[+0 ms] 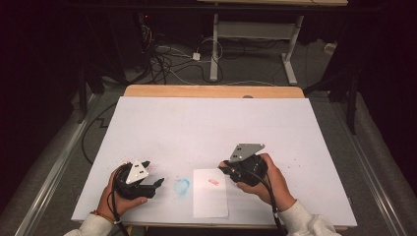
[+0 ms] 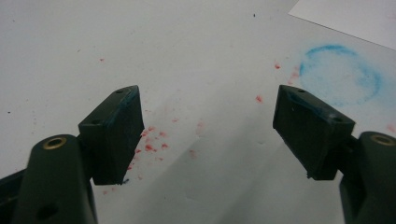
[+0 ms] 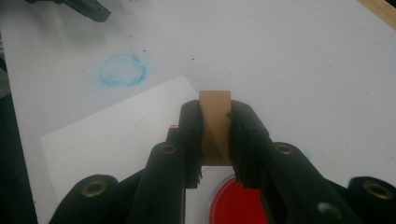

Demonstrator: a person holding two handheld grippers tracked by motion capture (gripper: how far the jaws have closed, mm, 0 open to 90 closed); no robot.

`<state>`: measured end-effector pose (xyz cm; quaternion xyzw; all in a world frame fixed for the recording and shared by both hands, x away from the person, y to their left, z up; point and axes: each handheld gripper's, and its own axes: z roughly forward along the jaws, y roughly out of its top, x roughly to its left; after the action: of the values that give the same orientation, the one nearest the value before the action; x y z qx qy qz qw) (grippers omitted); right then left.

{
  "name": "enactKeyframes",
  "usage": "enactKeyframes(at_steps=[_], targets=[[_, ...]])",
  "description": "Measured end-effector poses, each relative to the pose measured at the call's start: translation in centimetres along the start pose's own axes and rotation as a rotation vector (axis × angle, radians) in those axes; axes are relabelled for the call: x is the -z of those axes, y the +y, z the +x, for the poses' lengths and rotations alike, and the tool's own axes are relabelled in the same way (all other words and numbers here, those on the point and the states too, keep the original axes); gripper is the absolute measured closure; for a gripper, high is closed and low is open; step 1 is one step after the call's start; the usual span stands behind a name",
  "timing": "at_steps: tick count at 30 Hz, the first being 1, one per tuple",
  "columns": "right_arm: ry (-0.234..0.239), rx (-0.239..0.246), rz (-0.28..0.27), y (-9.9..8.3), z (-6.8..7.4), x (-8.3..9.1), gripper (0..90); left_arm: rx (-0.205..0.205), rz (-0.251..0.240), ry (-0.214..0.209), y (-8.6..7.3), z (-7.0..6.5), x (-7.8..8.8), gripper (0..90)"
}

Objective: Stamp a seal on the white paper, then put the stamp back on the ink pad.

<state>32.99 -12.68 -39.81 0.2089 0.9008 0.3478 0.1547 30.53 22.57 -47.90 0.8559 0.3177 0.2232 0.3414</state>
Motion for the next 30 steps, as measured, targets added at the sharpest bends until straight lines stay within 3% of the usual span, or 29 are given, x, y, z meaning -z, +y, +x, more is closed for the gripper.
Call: enactKeyframes(at_steps=[30], targets=[[-0.047,-0.017,-0.017,-0.3,-2.0,1.8,76.1,-0.001,0.016,0.004,-0.5,0.1,0.2,24.2]])
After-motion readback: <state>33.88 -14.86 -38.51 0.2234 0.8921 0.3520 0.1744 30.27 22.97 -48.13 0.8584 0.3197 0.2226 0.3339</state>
